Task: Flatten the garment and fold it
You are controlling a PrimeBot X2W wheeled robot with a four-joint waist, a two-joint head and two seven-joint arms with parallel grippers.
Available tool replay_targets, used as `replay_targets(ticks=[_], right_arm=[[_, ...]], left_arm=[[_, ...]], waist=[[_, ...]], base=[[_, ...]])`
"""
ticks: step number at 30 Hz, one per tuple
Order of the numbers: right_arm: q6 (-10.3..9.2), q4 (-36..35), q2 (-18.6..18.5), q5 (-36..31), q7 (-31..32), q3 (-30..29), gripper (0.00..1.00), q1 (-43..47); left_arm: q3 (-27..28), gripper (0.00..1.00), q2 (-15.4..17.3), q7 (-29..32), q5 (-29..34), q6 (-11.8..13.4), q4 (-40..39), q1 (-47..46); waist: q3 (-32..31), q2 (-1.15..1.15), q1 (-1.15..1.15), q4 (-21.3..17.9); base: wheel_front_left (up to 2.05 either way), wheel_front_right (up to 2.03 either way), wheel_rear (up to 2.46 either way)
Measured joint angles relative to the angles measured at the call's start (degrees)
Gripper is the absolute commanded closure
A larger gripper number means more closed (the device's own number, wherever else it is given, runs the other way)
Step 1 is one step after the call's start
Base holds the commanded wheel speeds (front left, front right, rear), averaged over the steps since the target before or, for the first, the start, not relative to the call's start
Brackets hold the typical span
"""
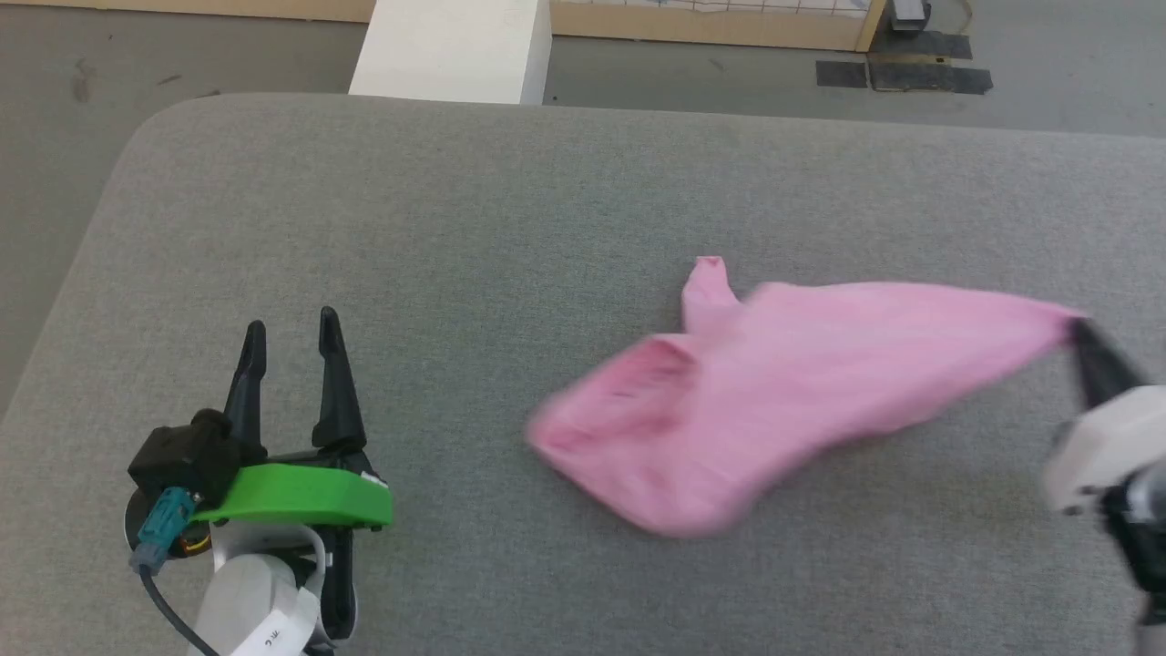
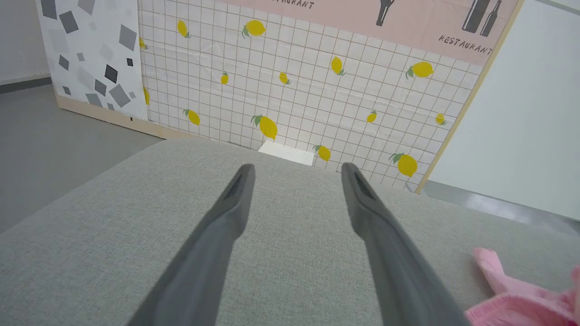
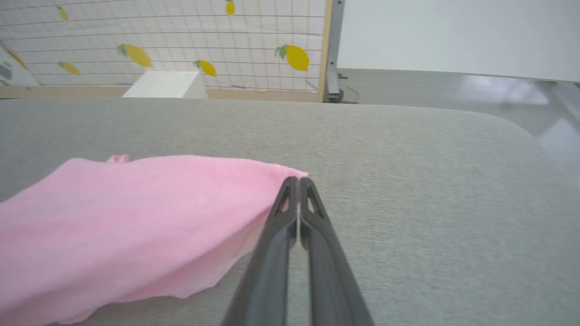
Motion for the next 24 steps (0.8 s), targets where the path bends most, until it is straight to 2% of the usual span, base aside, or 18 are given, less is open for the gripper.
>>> replay_targets(ticks=[3, 4, 5, 6, 7, 12, 16, 19, 20, 24], right_arm=[[-0.01, -0.34, 0.25, -3.98, 1.67, -5.69, 1.0, 0.11], [0.0, 0.13, 0.38, -4.9, 2.01, -6.89, 0.96, 0.2], [0.0, 0.8, 0.57, -5.39, 2.32, -7.78, 0.6, 0.32], [0.0, 1.49, 0.83, -6.01, 2.85, -8.39, 0.16, 0.75], [0.0, 2.02, 1.42, -6.19, 3.26, -9.01, 0.0, 1.34], [0.0, 0.51, 4.52, -6.19, 0.55, -10.04, 0.0, 3.78], [0.0, -2.7, 5.04, -6.19, -6.24, -9.01, 0.0, 6.09], [0.0, -4.37, 5.36, -6.06, -9.43, -5.8, 0.0, 7.79], [0.0, -4.76, 5.55, -4.82, -10.7, -2.45, 0.0, 8.92], [0.0, -4.79, 5.6, -3.32, -11.49, 0.65, 0.0, 9.13]], left_arm=[[-0.48, 0.0, 0.0, 0.01, -0.01, -0.04, 0.59, -0.01], [-0.88, 0.0, -0.01, 0.0, -0.01, -0.09, 0.85, -0.01], [-1.35, 0.0, -0.01, 0.0, -0.01, -0.25, 1.1, -0.01], [-1.85, 0.0, -0.01, 0.0, 0.01, -0.52, 1.38, -0.02], [-2.42, 0.0, -0.02, 0.0, 0.05, -0.6, 1.65, -0.03], [-7.46, 0.0, -0.02, 0.01, 1.15, -3.03, 2.96, -0.16], [-16.69, 0.0, -0.07, 0.03, 3.03, -5.25, 5.61, -1.58], [-25.31, 0.0, 0.34, 3.6, 4.5, -6.1, 8.71, -3.53], [-36.74, 0.0, 2.63, 10.27, 4.46, -6.14, 11.27, -6.95], [-48.65, 0.0, 6.05, 19.29, -0.33, -6.31, 13.3, -13.07]], waist=[[0.02, 0.0, 0.0, -0.45], [0.01, 0.0, 0.0, -0.58], [-0.02, 0.0, 0.0, -0.65], [-0.1, 0.0, 0.0, -0.68], [-0.22, 0.0, 0.0, -0.68], [-0.68, 0.0, 0.0, -0.8], [-0.98, 0.0, 0.0, -0.97], [-1.15, 0.0, 0.0, -1.63], [-1.21, 0.0, 0.0, -2.58], [-1.07, 0.0, 0.0, -4.09]], base=[[0.0, 0.0, 0.0], [0.0, 0.0, 0.0], [0.0, 0.0, 0.0], [0.0, 0.0, 0.0], [0.0, 0.0, 0.0], [0.0, 0.0, 0.0], [0.0, 0.0, 0.0], [0.0, 0.0, 0.0], [0.0, 0.0, 0.0], [0.0, 0.0, 0.0]])
